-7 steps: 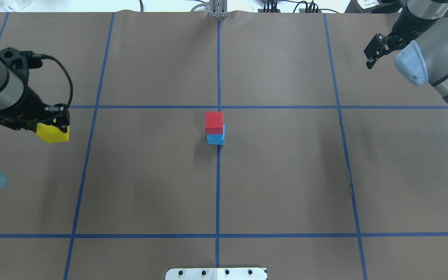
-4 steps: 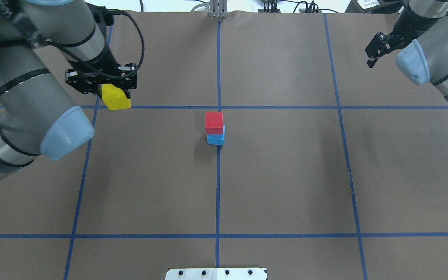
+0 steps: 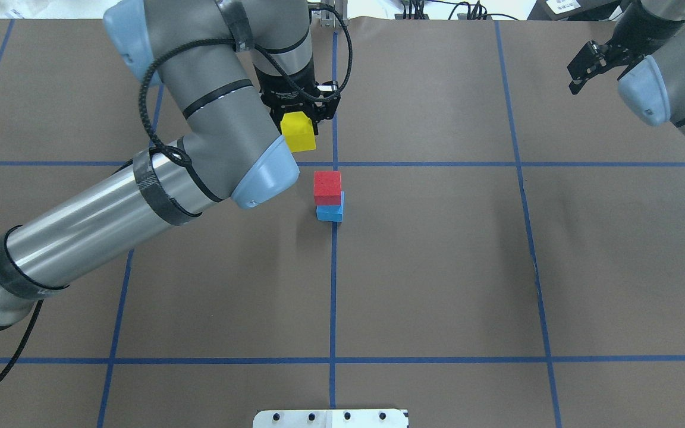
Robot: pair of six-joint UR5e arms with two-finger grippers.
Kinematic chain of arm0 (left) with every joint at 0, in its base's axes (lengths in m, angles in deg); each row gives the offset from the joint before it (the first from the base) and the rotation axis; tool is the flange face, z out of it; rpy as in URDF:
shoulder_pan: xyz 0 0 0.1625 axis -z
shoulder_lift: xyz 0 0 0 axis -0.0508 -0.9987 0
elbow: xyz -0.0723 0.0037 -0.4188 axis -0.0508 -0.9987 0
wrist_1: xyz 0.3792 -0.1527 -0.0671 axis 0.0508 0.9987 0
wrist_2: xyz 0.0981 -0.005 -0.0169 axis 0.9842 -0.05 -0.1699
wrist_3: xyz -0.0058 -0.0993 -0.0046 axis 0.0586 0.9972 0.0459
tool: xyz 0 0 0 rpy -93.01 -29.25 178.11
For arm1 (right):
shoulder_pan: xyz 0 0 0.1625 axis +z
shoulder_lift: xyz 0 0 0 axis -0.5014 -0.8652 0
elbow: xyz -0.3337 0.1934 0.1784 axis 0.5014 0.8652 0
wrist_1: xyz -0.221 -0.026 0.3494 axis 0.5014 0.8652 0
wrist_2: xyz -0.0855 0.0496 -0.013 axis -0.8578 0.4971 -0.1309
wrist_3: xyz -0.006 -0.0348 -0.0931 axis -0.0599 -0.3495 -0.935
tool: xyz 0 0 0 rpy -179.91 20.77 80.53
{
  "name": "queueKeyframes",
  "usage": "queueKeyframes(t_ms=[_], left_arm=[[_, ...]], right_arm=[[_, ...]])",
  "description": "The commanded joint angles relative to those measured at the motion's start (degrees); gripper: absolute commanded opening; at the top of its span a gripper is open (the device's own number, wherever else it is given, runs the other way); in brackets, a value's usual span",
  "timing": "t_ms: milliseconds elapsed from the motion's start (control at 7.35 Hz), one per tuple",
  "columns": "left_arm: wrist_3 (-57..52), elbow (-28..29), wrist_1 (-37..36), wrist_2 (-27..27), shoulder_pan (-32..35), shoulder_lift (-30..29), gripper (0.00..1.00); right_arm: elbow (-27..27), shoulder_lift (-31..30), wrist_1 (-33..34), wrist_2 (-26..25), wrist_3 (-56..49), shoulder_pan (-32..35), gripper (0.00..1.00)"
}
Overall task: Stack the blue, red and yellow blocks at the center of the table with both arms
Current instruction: 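Lift the yellow block with the left gripper and carry it over the stack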
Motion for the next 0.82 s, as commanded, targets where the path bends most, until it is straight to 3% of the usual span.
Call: queueKeyframes(t_ms=[0,272,680], left_arm=[[0.4,5.0,3.8,0.2,-2.0,-1.6,0.00],[0.4,6.5,5.9,1.7,-3.9,-1.6,0.00],[0.0,6.1,5.8,1.7,-4.5,-1.1,0.00]], right_arm=[[1.4,-6.7,-13.6,-1.4,0.3,2.6,1.00],[1.2,-8.0,-9.0,2.3,-0.5,10.8,1.00],[-0.4,-10.1,-6.5,6.2,-0.7,16.6,1.00]])
